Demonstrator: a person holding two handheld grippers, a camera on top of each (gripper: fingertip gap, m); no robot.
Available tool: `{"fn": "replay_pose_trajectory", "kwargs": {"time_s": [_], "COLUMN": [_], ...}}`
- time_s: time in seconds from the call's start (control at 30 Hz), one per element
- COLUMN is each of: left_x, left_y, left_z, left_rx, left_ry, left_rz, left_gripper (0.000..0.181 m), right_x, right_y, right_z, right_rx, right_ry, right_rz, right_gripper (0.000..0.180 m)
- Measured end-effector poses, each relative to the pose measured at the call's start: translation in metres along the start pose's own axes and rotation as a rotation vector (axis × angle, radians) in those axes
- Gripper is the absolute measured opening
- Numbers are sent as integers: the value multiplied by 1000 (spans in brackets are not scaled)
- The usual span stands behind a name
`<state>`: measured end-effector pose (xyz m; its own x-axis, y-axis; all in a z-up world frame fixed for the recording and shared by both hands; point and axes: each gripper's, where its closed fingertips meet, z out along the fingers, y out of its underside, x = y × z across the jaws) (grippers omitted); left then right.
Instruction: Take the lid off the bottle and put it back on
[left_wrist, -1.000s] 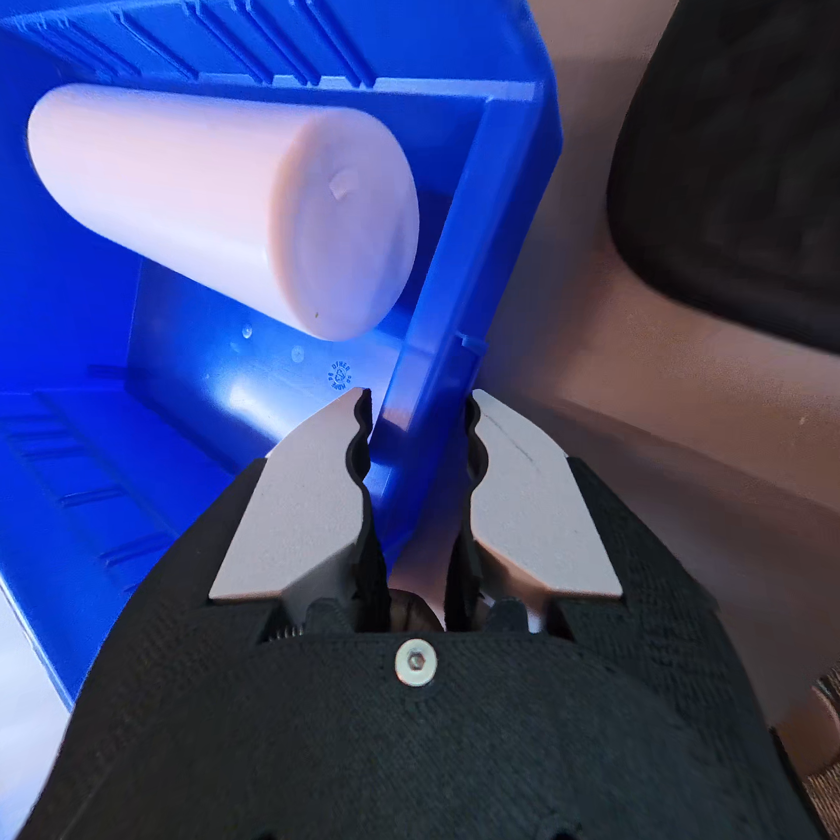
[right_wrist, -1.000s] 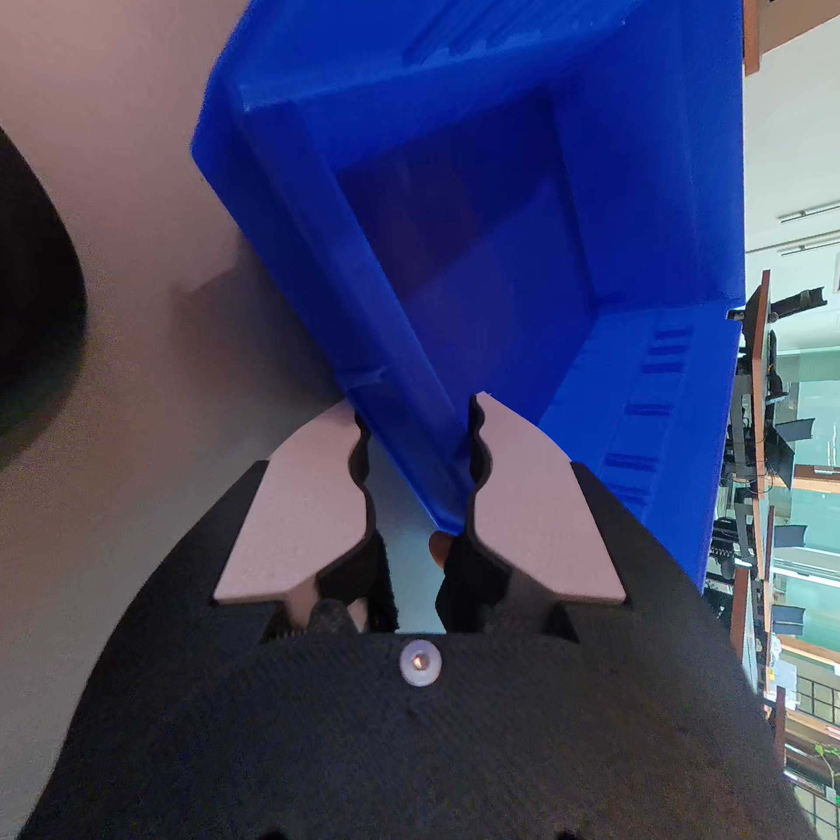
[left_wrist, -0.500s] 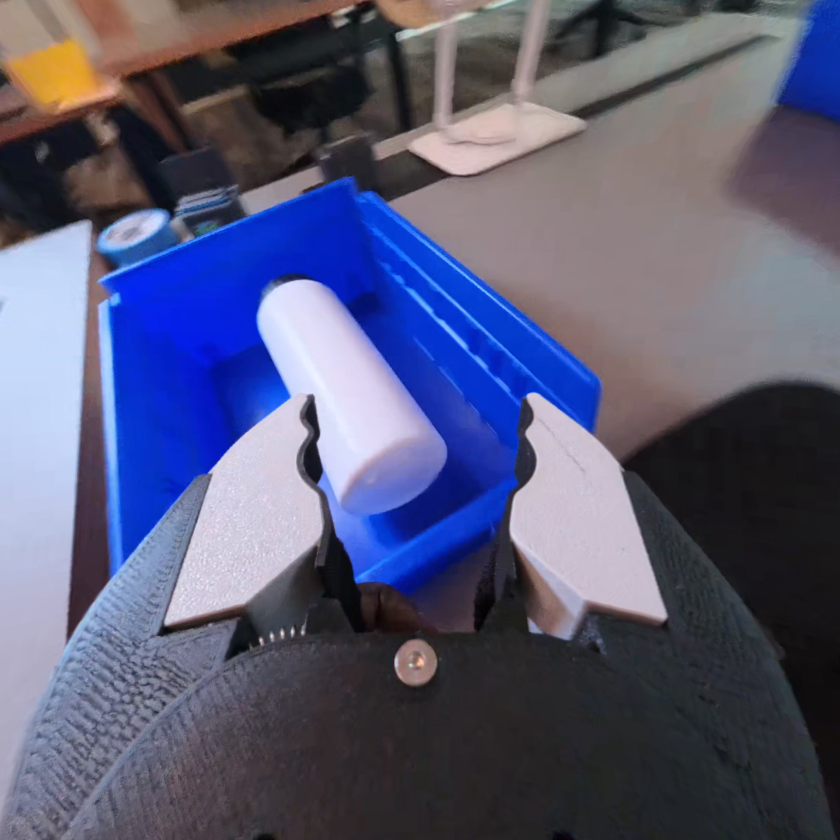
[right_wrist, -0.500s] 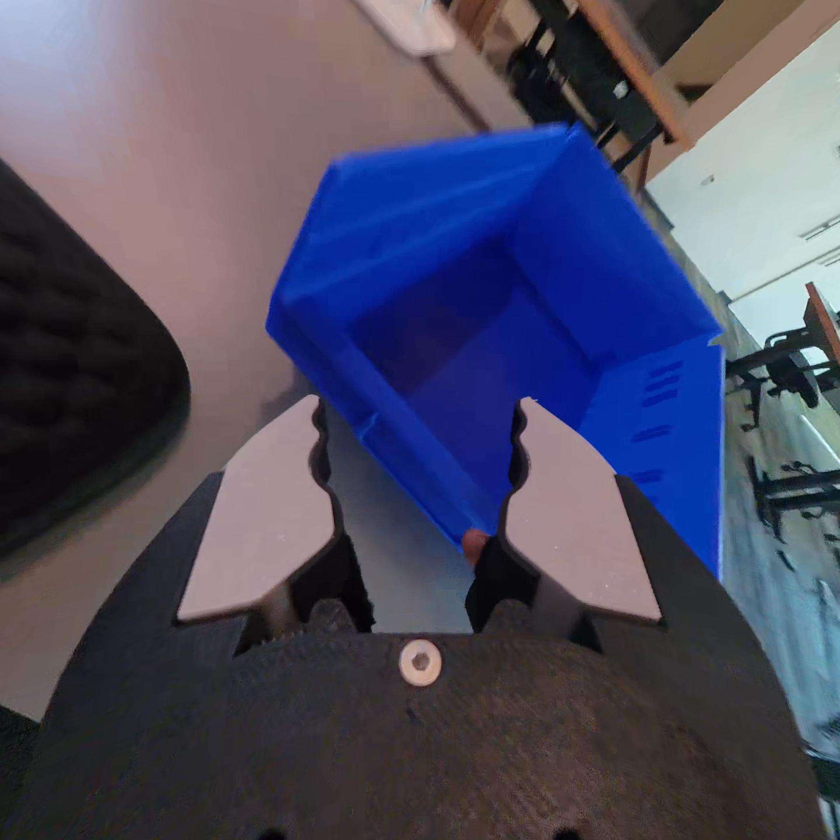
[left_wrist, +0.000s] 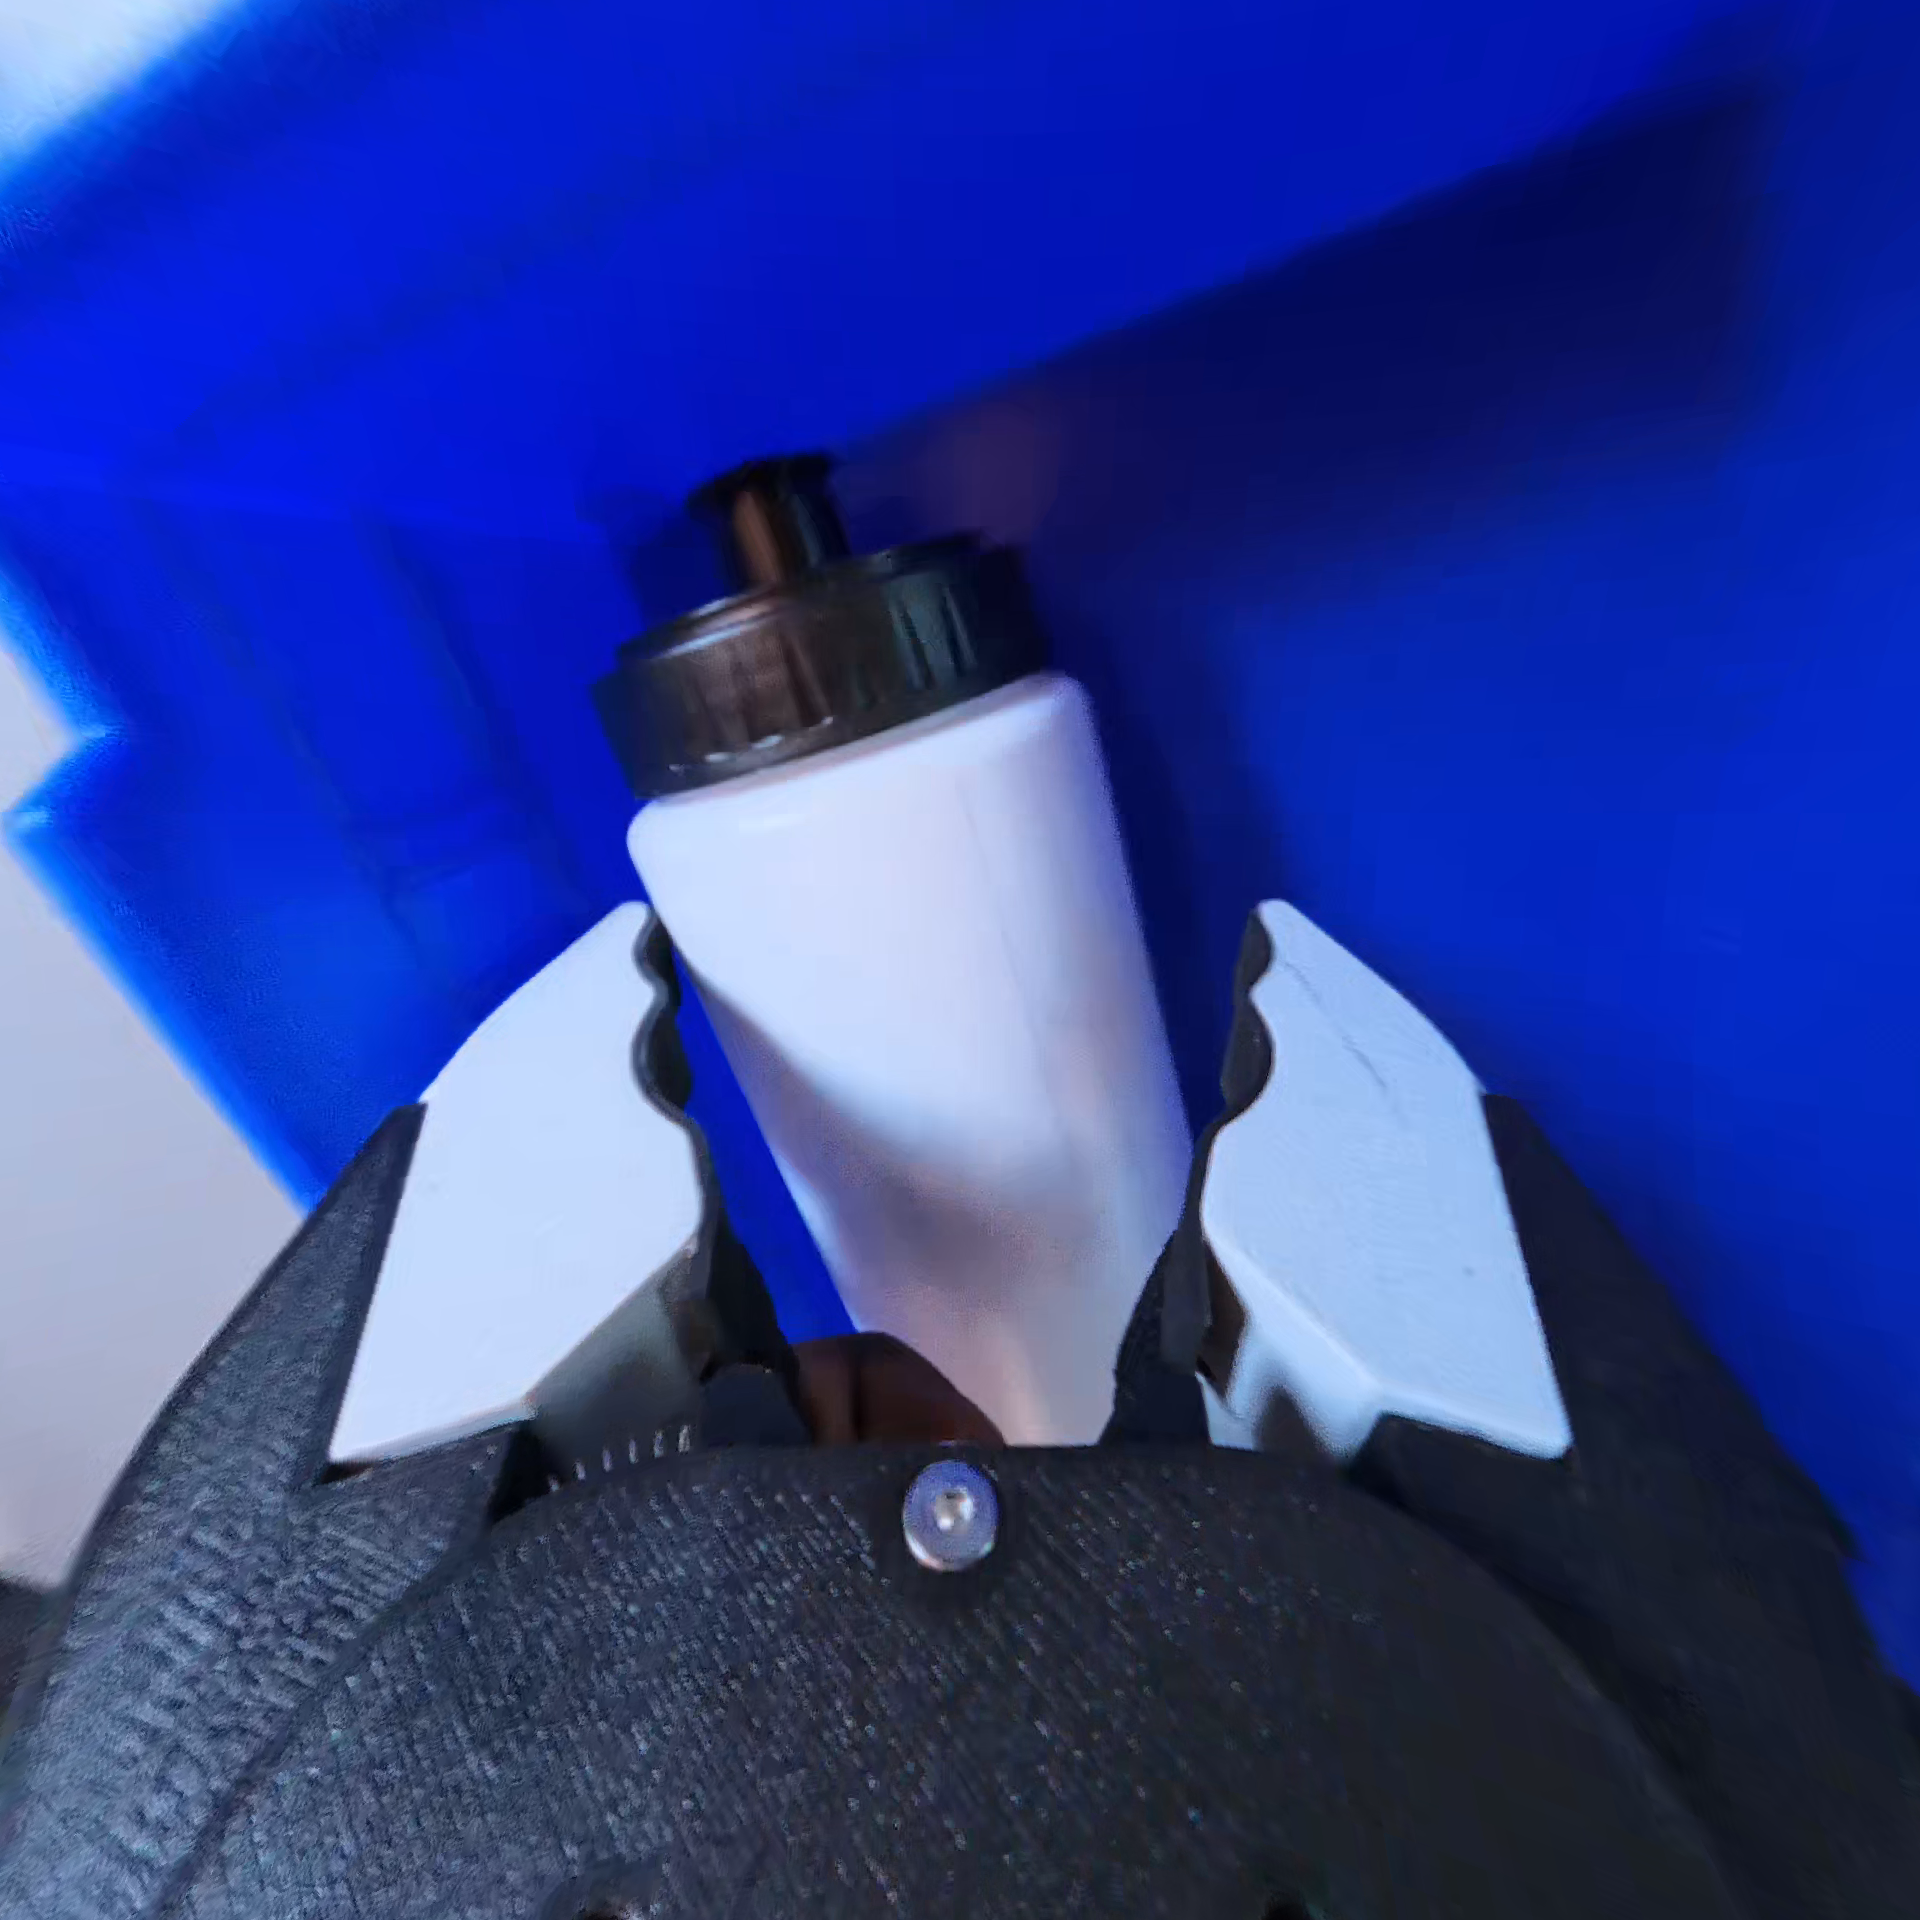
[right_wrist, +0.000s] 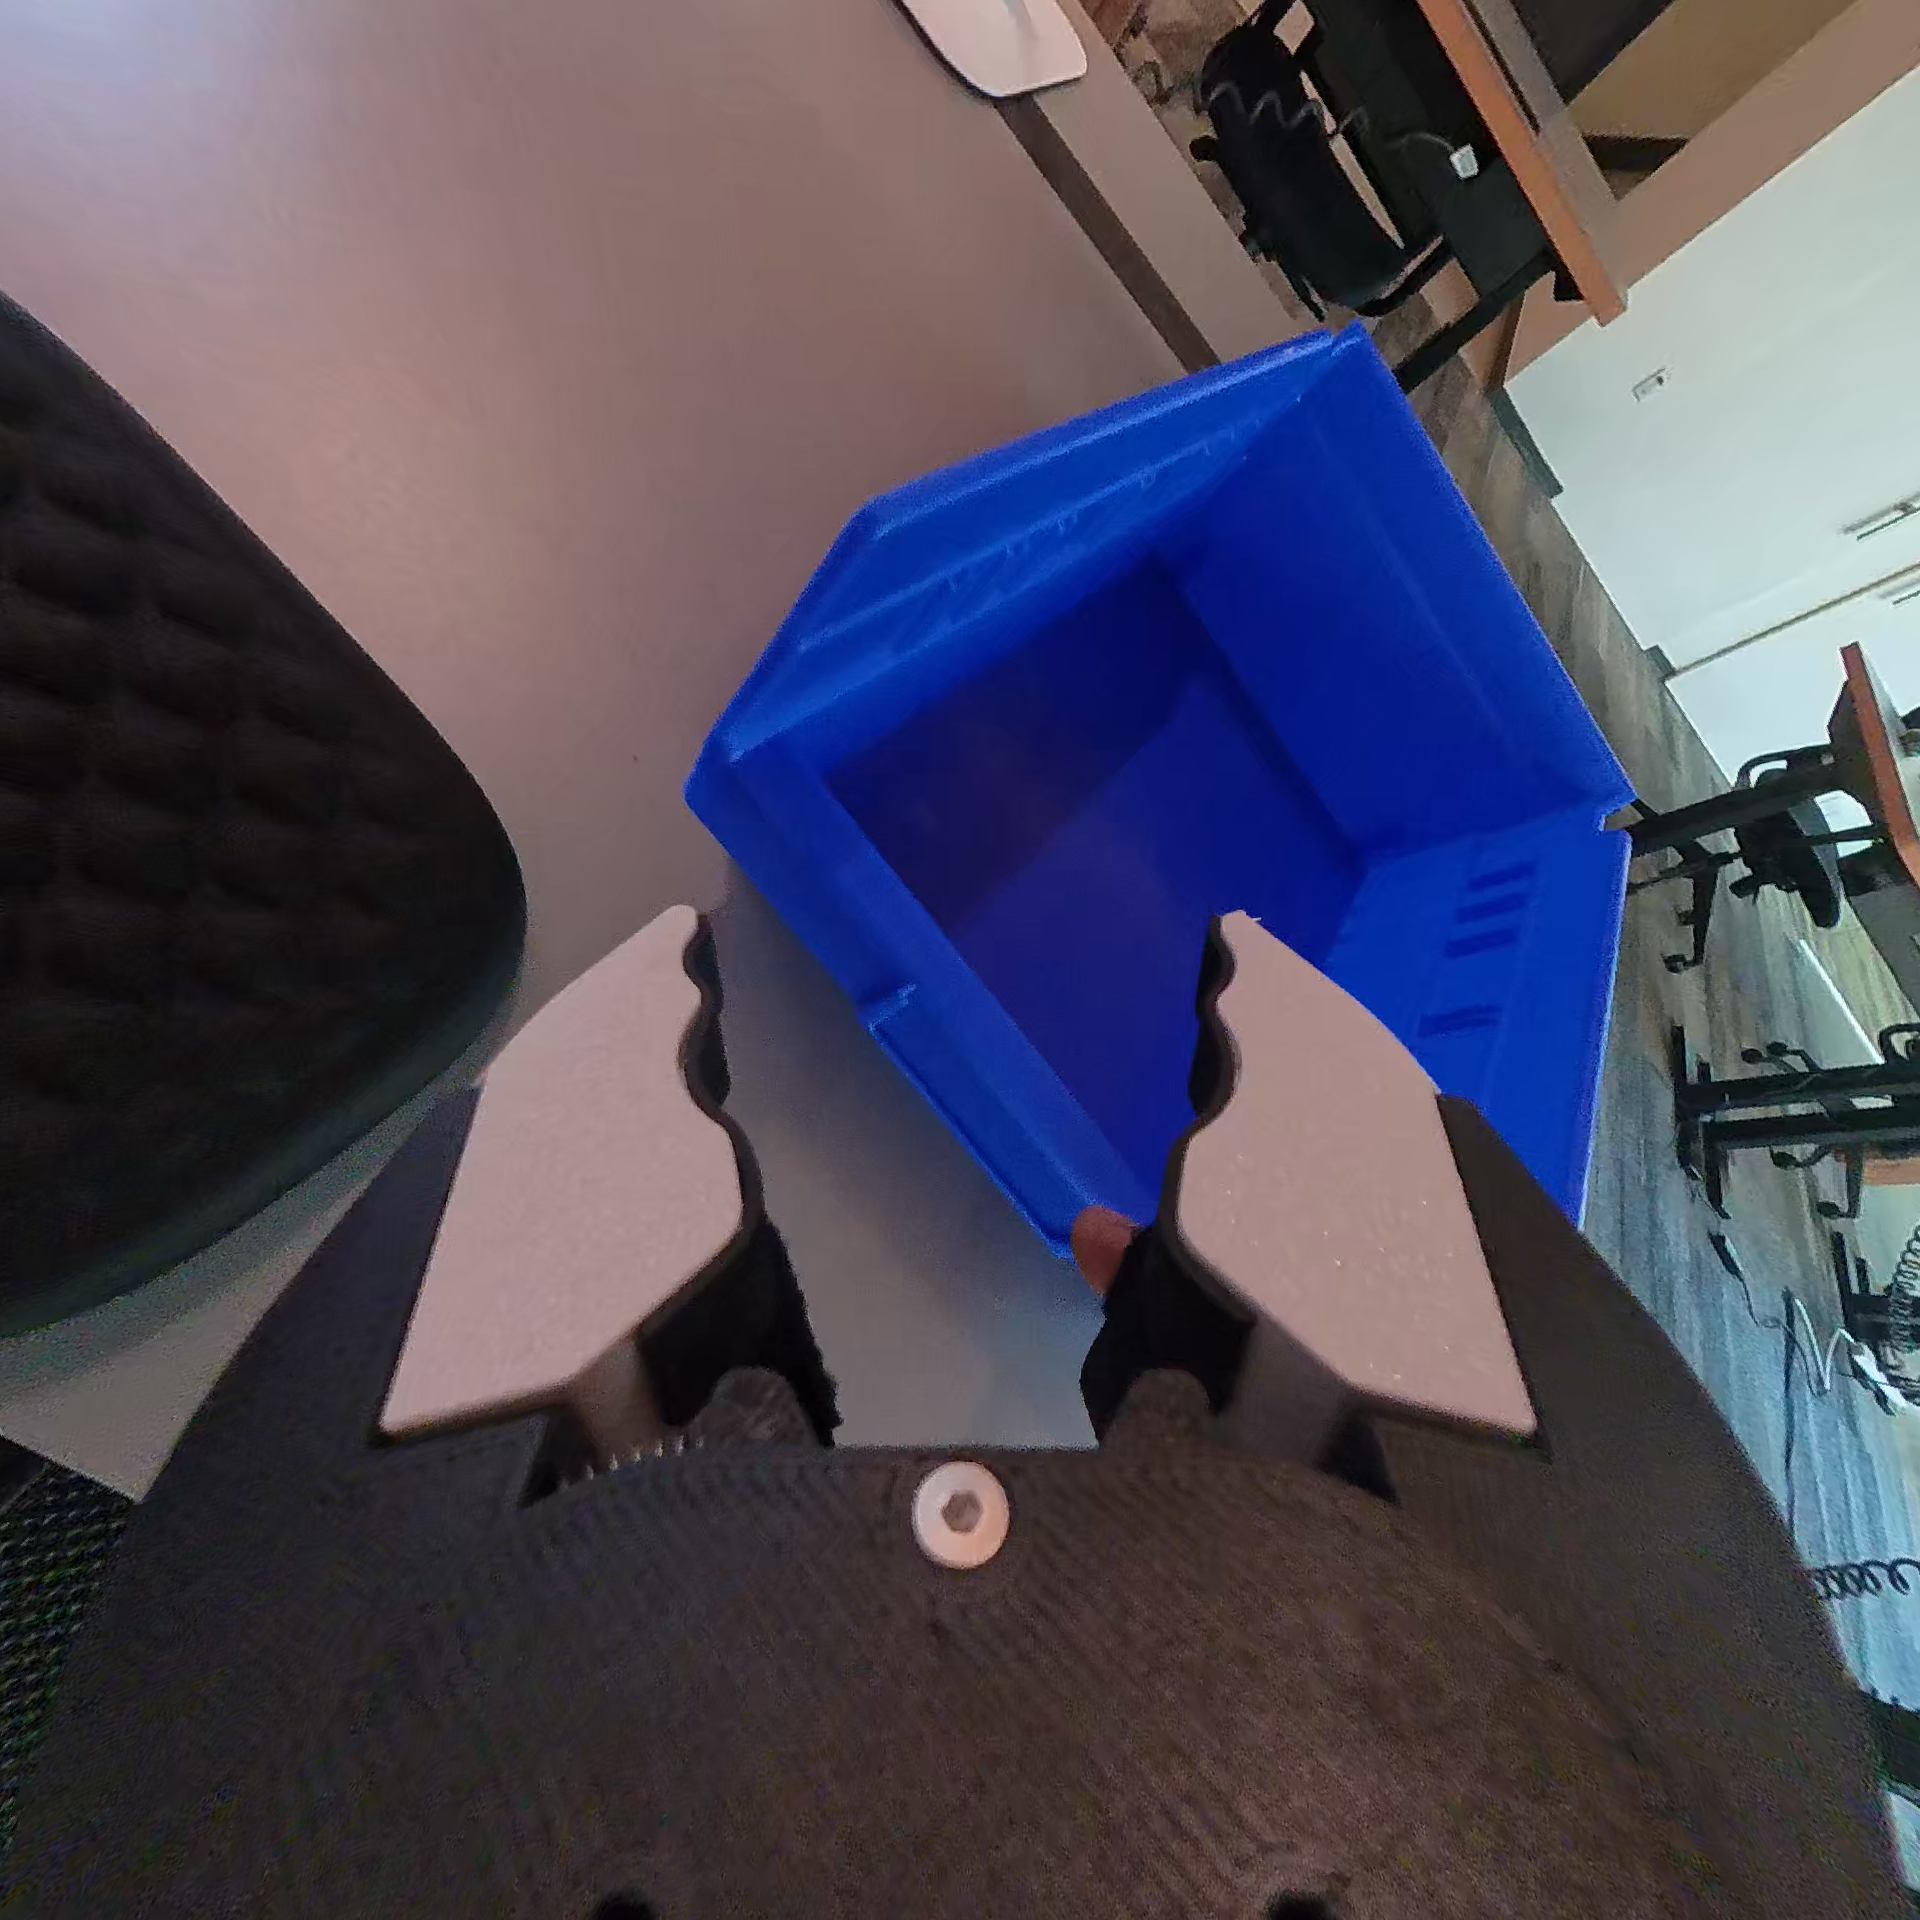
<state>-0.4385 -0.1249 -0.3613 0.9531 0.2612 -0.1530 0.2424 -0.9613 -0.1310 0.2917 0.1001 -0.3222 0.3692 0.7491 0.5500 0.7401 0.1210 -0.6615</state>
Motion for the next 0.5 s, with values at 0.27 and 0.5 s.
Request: {"fn": "replay_pose_trajectory", "kwargs": {"time_s": [0.27, 0.5], "left_x": [22, 47], "left_y": [10, -6], "left_z": [0, -156], "left_rx": [-1, 730], "left_ry": [3, -89], "left_rz": [142, 183], "left_gripper": [96, 90], "right_x": [-5, -16], "right_y": [14, -52], "right_z": [10, 2], "right_rx": [-55, 238], "right_ry": [-14, -41], "right_rz": [-22, -9], "right_gripper": [84, 72]}}
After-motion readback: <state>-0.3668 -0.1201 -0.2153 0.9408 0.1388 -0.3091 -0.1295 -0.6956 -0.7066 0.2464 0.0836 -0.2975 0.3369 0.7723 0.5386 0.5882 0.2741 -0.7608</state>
